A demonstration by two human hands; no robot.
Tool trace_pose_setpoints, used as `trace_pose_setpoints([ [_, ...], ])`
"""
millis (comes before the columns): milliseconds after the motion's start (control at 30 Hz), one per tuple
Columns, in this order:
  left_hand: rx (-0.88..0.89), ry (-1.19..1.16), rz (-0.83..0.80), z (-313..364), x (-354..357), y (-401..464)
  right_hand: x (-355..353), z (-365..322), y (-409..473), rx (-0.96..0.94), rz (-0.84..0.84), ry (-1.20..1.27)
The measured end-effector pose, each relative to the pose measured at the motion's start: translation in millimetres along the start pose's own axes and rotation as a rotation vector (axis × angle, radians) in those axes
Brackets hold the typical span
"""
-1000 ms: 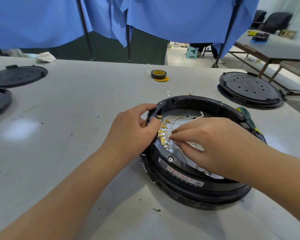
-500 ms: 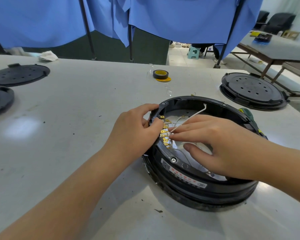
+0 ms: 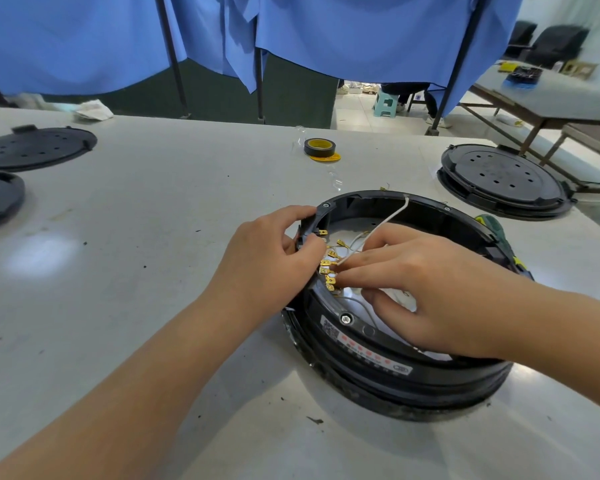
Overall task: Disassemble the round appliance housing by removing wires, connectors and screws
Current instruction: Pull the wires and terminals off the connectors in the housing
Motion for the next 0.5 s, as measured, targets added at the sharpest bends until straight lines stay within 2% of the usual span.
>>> trace_pose_setpoints([
  [500,0.011,0.006,-0.022,3.2,-0.4,-0.2,-0.3,-1.8,2.8,0.023,-0.003,-0.034],
])
Point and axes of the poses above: each hand's wrist, its own y-axis towards the middle knuckle, its own x-axis out of the palm, z = x × y, the point moved 5 cm from there along y, towards the middle knuckle, and after that the axes turned 9 degrees about -y, right-handed, at the moved point
